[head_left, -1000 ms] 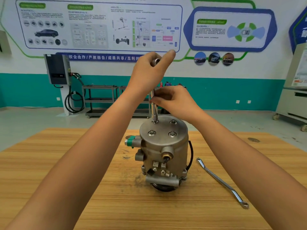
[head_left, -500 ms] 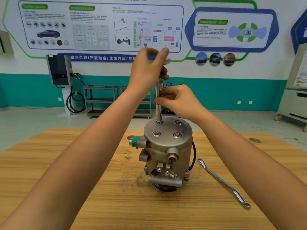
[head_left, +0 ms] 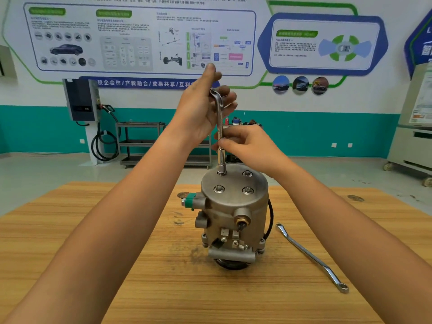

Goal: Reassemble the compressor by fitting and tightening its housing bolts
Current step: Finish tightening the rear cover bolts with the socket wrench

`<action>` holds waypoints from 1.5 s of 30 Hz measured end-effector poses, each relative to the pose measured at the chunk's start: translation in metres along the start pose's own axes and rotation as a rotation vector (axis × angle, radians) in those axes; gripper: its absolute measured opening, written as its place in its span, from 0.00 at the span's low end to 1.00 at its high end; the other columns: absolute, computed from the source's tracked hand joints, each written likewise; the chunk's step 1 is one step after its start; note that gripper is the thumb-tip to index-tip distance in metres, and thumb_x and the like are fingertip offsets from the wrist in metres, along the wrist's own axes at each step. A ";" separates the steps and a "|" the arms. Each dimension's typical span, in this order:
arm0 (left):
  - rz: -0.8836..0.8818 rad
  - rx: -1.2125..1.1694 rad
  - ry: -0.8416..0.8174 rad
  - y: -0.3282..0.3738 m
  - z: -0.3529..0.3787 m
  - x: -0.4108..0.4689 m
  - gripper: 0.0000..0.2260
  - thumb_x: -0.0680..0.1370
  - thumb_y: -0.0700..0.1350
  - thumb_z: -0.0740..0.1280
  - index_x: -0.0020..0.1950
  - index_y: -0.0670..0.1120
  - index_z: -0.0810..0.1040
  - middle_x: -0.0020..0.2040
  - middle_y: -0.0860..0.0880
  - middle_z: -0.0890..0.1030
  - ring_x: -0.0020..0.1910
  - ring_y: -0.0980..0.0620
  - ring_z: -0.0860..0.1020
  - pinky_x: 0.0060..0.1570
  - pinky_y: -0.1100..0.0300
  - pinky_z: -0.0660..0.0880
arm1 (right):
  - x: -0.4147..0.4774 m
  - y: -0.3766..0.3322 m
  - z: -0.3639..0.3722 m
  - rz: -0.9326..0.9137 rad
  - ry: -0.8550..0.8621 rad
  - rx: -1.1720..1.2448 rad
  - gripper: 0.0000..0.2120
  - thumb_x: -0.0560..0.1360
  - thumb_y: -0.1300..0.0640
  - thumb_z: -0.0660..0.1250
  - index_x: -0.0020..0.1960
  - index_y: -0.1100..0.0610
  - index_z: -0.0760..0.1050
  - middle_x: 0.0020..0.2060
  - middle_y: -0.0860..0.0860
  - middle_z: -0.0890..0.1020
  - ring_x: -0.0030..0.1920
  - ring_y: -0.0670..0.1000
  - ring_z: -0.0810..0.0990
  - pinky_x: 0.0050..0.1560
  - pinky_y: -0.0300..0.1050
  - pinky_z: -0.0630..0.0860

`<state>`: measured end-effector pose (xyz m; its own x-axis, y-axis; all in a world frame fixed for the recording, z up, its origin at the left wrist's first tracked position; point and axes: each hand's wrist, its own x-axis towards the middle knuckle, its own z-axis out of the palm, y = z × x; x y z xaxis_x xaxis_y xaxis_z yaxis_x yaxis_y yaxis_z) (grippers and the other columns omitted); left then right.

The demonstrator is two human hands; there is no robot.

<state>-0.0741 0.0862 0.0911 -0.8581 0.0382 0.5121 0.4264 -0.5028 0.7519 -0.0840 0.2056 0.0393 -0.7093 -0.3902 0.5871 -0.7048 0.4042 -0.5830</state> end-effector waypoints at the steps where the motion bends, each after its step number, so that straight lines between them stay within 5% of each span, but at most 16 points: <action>1: 0.019 0.104 0.069 -0.003 0.000 -0.001 0.12 0.81 0.53 0.56 0.49 0.45 0.71 0.31 0.51 0.75 0.28 0.55 0.77 0.34 0.61 0.77 | 0.001 0.000 0.003 -0.027 0.055 -0.047 0.06 0.76 0.60 0.66 0.51 0.56 0.79 0.39 0.44 0.81 0.45 0.40 0.80 0.50 0.33 0.75; 3: 0.127 0.322 0.194 -0.011 0.004 -0.005 0.13 0.82 0.55 0.54 0.46 0.48 0.70 0.33 0.52 0.78 0.28 0.56 0.78 0.31 0.63 0.74 | 0.005 0.000 0.008 -0.075 0.184 -0.164 0.04 0.73 0.58 0.70 0.42 0.52 0.76 0.34 0.41 0.77 0.37 0.38 0.77 0.42 0.28 0.70; 5: 0.298 0.510 0.205 -0.020 0.010 -0.008 0.12 0.82 0.53 0.55 0.46 0.47 0.71 0.34 0.54 0.77 0.30 0.56 0.76 0.33 0.63 0.73 | 0.006 0.000 0.012 -0.110 0.268 -0.253 0.15 0.71 0.59 0.71 0.33 0.49 0.67 0.25 0.39 0.72 0.30 0.34 0.72 0.32 0.25 0.65; 8: 0.482 0.738 0.158 -0.026 0.014 -0.008 0.15 0.81 0.49 0.58 0.37 0.44 0.73 0.30 0.56 0.73 0.29 0.60 0.70 0.34 0.62 0.67 | 0.003 -0.001 0.012 -0.072 0.140 -0.230 0.17 0.75 0.60 0.65 0.30 0.48 0.67 0.21 0.39 0.74 0.28 0.32 0.71 0.31 0.27 0.64; 12: 0.273 0.376 0.038 -0.016 0.006 -0.008 0.20 0.78 0.53 0.62 0.29 0.46 0.64 0.22 0.56 0.66 0.22 0.56 0.62 0.25 0.63 0.61 | -0.001 -0.003 0.007 0.017 -0.057 -0.004 0.07 0.78 0.60 0.62 0.49 0.52 0.78 0.46 0.48 0.83 0.49 0.44 0.80 0.53 0.39 0.74; 15: 0.232 0.352 -0.092 -0.014 -0.003 -0.008 0.17 0.74 0.53 0.63 0.31 0.45 0.65 0.22 0.56 0.64 0.22 0.56 0.65 0.25 0.65 0.65 | -0.001 0.000 0.008 -0.005 0.034 0.033 0.06 0.75 0.62 0.67 0.50 0.54 0.79 0.43 0.46 0.82 0.47 0.41 0.81 0.53 0.35 0.75; 20: 0.136 0.363 0.102 -0.015 -0.013 -0.006 0.16 0.78 0.55 0.63 0.37 0.45 0.73 0.25 0.54 0.75 0.28 0.55 0.77 0.32 0.61 0.75 | -0.002 0.003 0.015 -0.077 0.229 -0.120 0.10 0.70 0.56 0.73 0.36 0.50 0.73 0.32 0.43 0.77 0.32 0.36 0.75 0.36 0.27 0.71; 25: 0.036 0.344 0.026 -0.013 -0.009 -0.006 0.17 0.80 0.55 0.59 0.41 0.44 0.75 0.22 0.54 0.73 0.22 0.56 0.73 0.25 0.66 0.72 | -0.005 -0.001 0.013 0.064 -0.033 -0.131 0.12 0.79 0.55 0.61 0.50 0.62 0.78 0.47 0.58 0.82 0.50 0.54 0.79 0.54 0.48 0.73; 27: 0.004 0.432 -0.044 -0.010 -0.005 -0.007 0.18 0.81 0.56 0.57 0.43 0.44 0.76 0.22 0.54 0.71 0.21 0.57 0.71 0.25 0.66 0.70 | -0.007 -0.002 0.008 0.098 -0.110 -0.048 0.09 0.80 0.58 0.59 0.49 0.58 0.78 0.49 0.52 0.83 0.54 0.49 0.79 0.58 0.44 0.72; 29: 0.096 0.643 -0.059 -0.010 -0.002 -0.010 0.15 0.81 0.55 0.57 0.45 0.47 0.76 0.25 0.54 0.73 0.23 0.58 0.73 0.27 0.66 0.71 | -0.009 -0.002 0.004 0.080 -0.109 -0.037 0.08 0.79 0.59 0.60 0.49 0.55 0.78 0.47 0.49 0.83 0.53 0.46 0.80 0.57 0.42 0.73; 32: 0.475 0.995 -0.043 -0.013 0.002 -0.017 0.09 0.78 0.52 0.64 0.52 0.47 0.74 0.37 0.56 0.76 0.34 0.59 0.77 0.36 0.66 0.73 | -0.010 0.000 0.007 0.042 0.056 -0.107 0.07 0.75 0.55 0.67 0.44 0.57 0.80 0.41 0.53 0.84 0.45 0.50 0.82 0.48 0.46 0.76; 34: 0.580 1.054 -0.037 -0.015 0.007 -0.025 0.07 0.77 0.48 0.67 0.48 0.46 0.75 0.36 0.56 0.74 0.37 0.55 0.75 0.40 0.62 0.72 | -0.011 -0.001 0.012 0.008 0.163 -0.136 0.09 0.72 0.53 0.70 0.38 0.59 0.77 0.36 0.56 0.83 0.41 0.53 0.81 0.41 0.47 0.74; 37: 0.457 0.760 0.029 -0.015 0.013 -0.029 0.13 0.76 0.45 0.67 0.34 0.47 0.68 0.29 0.51 0.70 0.32 0.52 0.71 0.38 0.57 0.70 | -0.014 0.000 0.017 -0.018 0.149 -0.178 0.08 0.73 0.52 0.68 0.41 0.56 0.76 0.38 0.52 0.83 0.42 0.48 0.81 0.40 0.44 0.74; 41: 0.120 0.174 -0.020 -0.007 0.009 -0.020 0.24 0.77 0.44 0.62 0.20 0.50 0.63 0.20 0.54 0.61 0.23 0.54 0.64 0.27 0.63 0.65 | -0.017 0.000 0.014 0.049 -0.069 0.031 0.07 0.79 0.57 0.60 0.52 0.52 0.76 0.48 0.46 0.82 0.52 0.43 0.79 0.54 0.36 0.73; 43: -0.037 -0.054 -0.178 -0.003 0.001 -0.017 0.20 0.73 0.47 0.62 0.21 0.50 0.66 0.21 0.54 0.62 0.23 0.55 0.64 0.27 0.65 0.64 | -0.018 0.002 0.011 0.038 -0.066 0.082 0.09 0.79 0.60 0.60 0.53 0.52 0.76 0.45 0.42 0.81 0.50 0.38 0.79 0.57 0.35 0.72; 45: -0.092 -0.128 -0.160 -0.004 -0.005 -0.015 0.15 0.75 0.49 0.62 0.28 0.49 0.71 0.22 0.54 0.67 0.24 0.57 0.69 0.28 0.66 0.68 | -0.019 0.003 0.011 0.001 0.006 0.057 0.09 0.78 0.61 0.63 0.56 0.56 0.78 0.41 0.38 0.80 0.45 0.34 0.79 0.53 0.31 0.74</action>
<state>-0.0644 0.0837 0.0781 -0.8308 0.2206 0.5110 0.3000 -0.5958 0.7450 -0.0727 0.2050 0.0204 -0.7098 -0.3850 0.5899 -0.7040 0.3568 -0.6141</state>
